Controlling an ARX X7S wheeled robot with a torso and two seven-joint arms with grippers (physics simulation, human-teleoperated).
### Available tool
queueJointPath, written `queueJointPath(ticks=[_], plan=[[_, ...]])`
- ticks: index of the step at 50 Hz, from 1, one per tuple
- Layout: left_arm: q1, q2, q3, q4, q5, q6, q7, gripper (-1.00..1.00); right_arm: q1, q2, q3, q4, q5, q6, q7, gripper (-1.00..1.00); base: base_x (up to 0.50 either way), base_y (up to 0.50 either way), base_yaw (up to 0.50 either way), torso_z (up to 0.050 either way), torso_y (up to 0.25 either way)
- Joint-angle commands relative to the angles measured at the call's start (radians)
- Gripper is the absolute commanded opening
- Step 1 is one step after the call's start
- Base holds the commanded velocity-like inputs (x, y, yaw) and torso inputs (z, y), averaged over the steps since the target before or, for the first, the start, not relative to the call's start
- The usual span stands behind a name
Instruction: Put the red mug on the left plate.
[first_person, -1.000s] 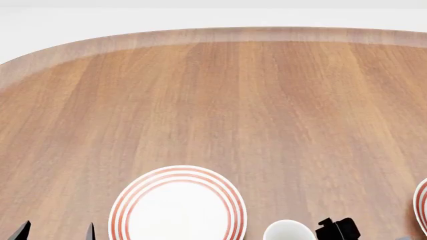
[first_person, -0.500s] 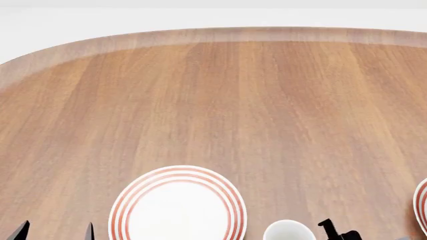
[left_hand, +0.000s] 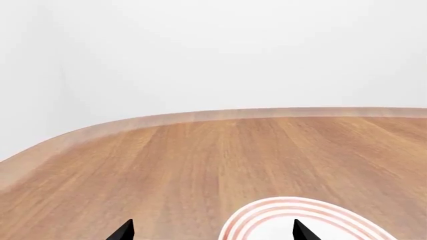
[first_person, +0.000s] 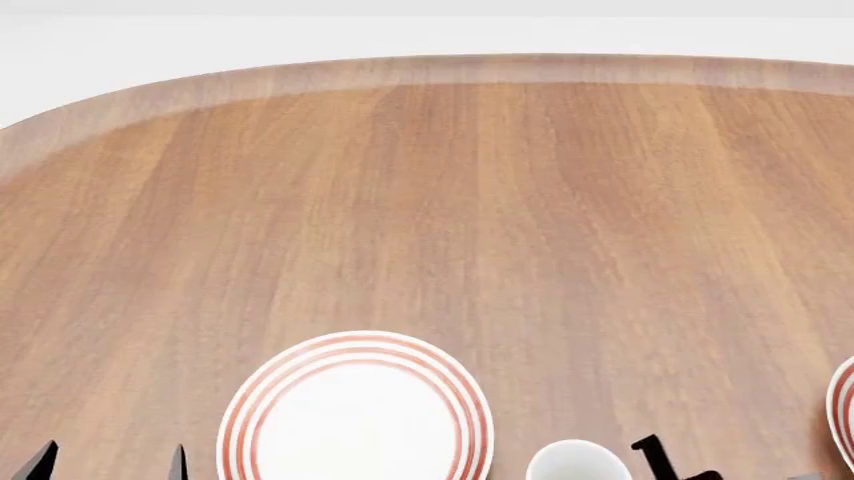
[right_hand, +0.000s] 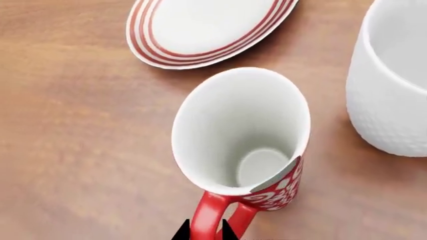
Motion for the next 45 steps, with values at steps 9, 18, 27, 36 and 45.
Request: queueJointPath(ticks=[9,18,27,36,45], plan=[[0.004,-0.008,0.002,0.008,-0.006,0.003,-0.009,1.00,-0.080,0.017,-0.111,-0.281,-0.013,0.054,0.031,-1.00,0.00,0.00,0.00,0.000,0.000],[0.003,-0.012,0.002,0.009,-0.011,0.004,-0.012,1.00,-0.145,0.035,-0.189,-0.484,-0.023,0.079,0.041,-1.00,0.00,0.00,0.00,0.000,0.000],[0.004,-0.015,0.004,0.013,-0.012,0.005,-0.015,1.00,-0.179,0.048,-0.254,-0.613,-0.022,0.087,0.012,-1.00,0.00,0.00,0.00,0.000,0.000],[0.005,-0.017,0.005,0.015,-0.016,0.005,-0.018,1.00,-0.195,0.062,-0.347,-0.718,-0.028,0.110,-0.040,-1.00,0.00,0.00,0.00,0.000,0.000],[0.007,-0.022,0.002,0.019,-0.025,0.007,-0.021,1.00,-0.203,0.073,-0.452,-0.819,-0.075,0.131,-0.074,-1.00,0.00,0.00,0.00,0.000,0.000]])
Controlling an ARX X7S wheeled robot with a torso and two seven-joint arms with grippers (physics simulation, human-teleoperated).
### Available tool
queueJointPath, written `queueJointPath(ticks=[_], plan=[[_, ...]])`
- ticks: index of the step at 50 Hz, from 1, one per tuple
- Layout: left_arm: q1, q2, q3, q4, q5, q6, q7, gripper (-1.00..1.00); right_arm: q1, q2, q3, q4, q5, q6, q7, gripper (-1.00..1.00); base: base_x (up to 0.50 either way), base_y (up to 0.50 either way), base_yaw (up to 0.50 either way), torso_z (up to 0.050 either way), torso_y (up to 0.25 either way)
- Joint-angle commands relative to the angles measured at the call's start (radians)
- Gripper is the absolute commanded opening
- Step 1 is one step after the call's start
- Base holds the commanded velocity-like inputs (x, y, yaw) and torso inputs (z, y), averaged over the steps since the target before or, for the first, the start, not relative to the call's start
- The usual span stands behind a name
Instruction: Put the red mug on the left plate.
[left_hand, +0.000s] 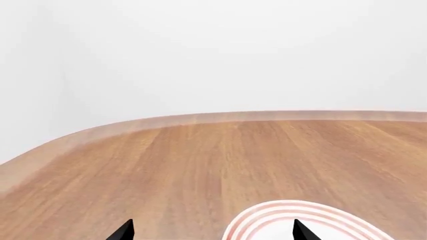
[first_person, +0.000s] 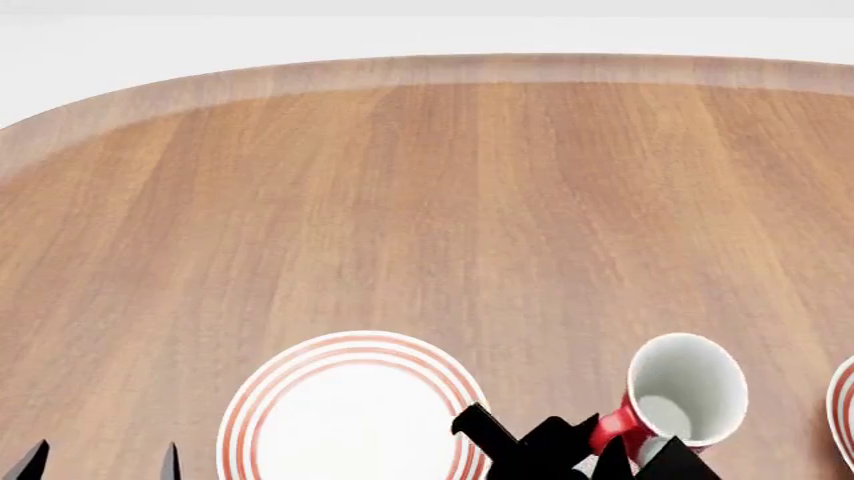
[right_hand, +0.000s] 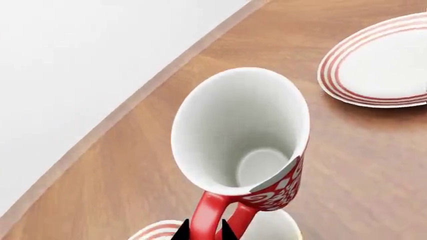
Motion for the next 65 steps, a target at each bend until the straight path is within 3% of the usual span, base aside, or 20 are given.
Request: queueJointPath(ticks=[1,24,46,65], plan=[[0.002,-0.005,-0.002,0.005,-0.008,0.002,-0.004,1.00,-0.016,0.014,-0.125,-0.135,-0.047,0.027,-0.052,-1.00,0.00,0.00,0.00,0.000,0.000],[0.010,-0.017,-0.009,0.022,-0.019,0.004,-0.017,1.00,-0.019,0.030,-0.367,-0.173,-0.145,0.012,-0.267,-1.00,0.00,0.00,0.00,0.000,0.000],[0.005,-0.021,-0.001,0.020,-0.018,0.005,-0.025,1.00,0.110,0.041,-0.375,0.104,0.023,0.022,-0.572,-1.00,0.00,0.00,0.00,0.000,0.000],[0.001,-0.022,0.006,0.011,-0.019,0.009,-0.028,1.00,0.244,0.117,-0.382,0.331,0.007,0.106,-0.665,-1.00,0.00,0.00,0.00,0.000,0.001]])
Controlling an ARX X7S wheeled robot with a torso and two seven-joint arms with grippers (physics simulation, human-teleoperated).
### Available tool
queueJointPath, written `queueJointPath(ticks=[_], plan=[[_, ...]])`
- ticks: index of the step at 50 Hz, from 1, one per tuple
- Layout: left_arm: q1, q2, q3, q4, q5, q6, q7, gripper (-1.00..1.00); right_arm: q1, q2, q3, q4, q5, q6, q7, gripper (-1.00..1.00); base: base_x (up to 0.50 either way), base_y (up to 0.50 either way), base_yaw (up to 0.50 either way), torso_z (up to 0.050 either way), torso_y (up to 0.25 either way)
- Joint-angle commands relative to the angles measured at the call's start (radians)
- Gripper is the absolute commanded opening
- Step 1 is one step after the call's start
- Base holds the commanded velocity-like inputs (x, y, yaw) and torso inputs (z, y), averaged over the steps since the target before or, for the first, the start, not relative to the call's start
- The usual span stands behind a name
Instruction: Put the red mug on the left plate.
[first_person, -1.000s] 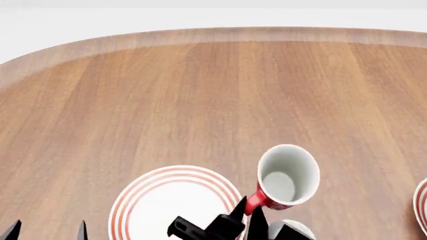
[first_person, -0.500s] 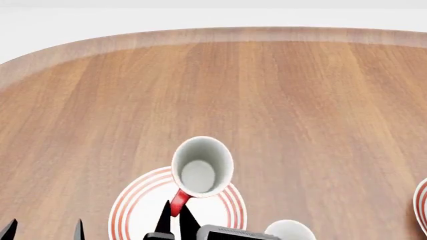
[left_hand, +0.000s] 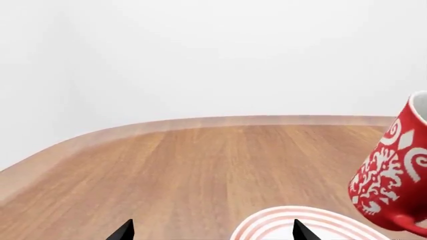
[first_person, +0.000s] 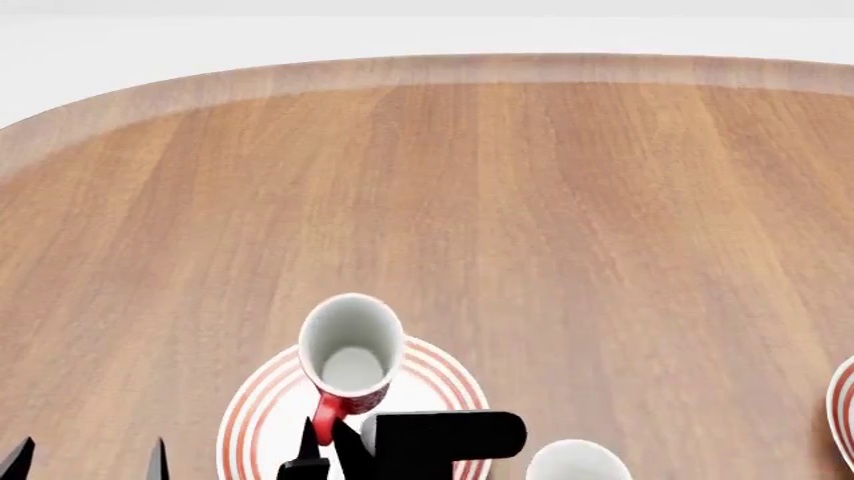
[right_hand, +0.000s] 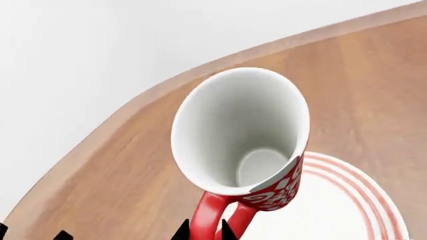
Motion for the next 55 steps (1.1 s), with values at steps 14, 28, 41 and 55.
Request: queueJointPath(ticks=[14,28,41,55], plan=[[-0.003,-0.004,0.006,-0.007,-0.005,0.005,-0.005,1.00,0.150,-0.005,-0.066,0.273,-0.082,0.026,-0.175,-1.00,0.00,0.00,0.00,0.000,0.000],[0.002,-0.011,0.002,0.006,-0.015,0.004,-0.010,1.00,0.159,-0.061,-0.085,0.434,-0.120,-0.047,-0.254,-1.00,0.00,0.00,0.00,0.000,0.001],[0.000,-0.013,0.007,0.002,-0.014,0.006,-0.013,1.00,0.175,-0.095,-0.081,0.544,-0.129,-0.100,-0.304,-1.00,0.00,0.00,0.00,0.000,0.000],[0.001,-0.018,0.004,0.002,-0.023,0.009,-0.014,1.00,0.200,-0.132,-0.095,0.657,-0.148,-0.131,-0.340,-1.00,0.00,0.00,0.00,0.000,0.001]])
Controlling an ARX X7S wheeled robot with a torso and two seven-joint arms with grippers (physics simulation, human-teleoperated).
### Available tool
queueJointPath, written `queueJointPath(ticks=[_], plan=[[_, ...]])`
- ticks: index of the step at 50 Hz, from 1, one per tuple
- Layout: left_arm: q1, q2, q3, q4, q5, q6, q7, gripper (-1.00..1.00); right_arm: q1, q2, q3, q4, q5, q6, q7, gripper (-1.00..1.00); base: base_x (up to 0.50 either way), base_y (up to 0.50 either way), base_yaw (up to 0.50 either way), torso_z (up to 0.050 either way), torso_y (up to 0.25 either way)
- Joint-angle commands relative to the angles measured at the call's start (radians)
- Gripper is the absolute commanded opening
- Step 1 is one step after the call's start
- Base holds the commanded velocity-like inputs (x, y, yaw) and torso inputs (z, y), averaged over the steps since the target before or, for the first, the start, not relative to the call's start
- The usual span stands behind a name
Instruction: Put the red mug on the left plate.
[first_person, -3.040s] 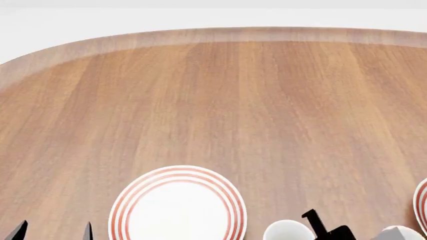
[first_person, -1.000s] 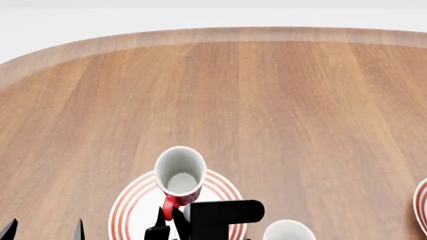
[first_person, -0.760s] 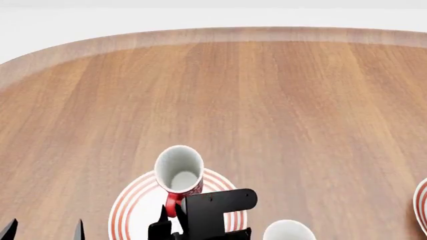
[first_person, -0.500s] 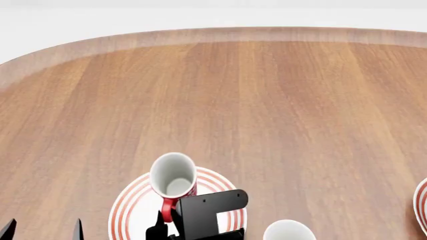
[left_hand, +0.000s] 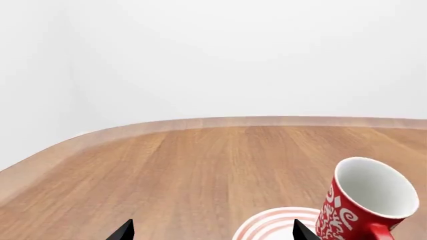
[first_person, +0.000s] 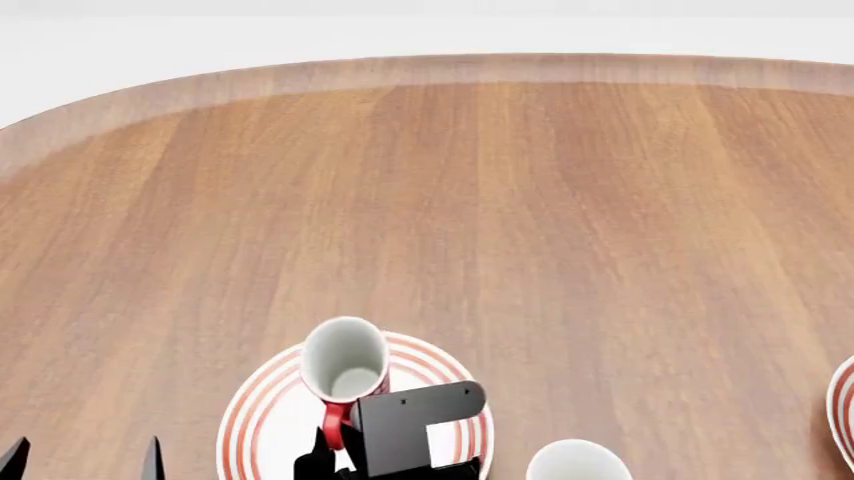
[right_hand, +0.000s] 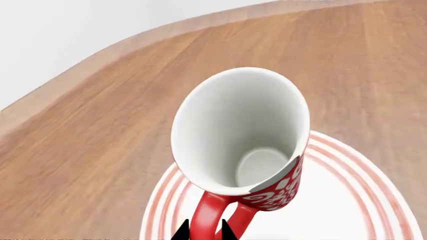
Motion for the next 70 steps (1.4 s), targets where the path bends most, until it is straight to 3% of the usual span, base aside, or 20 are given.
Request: queueJointPath(ticks=[1,42,70], plan=[[0.002,-0.004,-0.001,0.003,-0.005,0.002,-0.003,1.00,0.020,-0.030,-0.008,0.084,-0.028,-0.030,-0.033,-1.00,0.00,0.00,0.00,0.000,0.000],[-0.004,-0.010,0.009,-0.003,-0.004,0.004,-0.017,1.00,0.069,-0.113,-0.021,0.360,-0.023,-0.134,-0.126,-1.00,0.00,0.00,0.00,0.000,0.000],[-0.006,-0.013,0.019,-0.007,-0.003,0.011,-0.022,1.00,0.121,-0.139,-0.141,0.520,0.083,-0.220,-0.136,-1.00,0.00,0.00,0.00,0.000,0.000]])
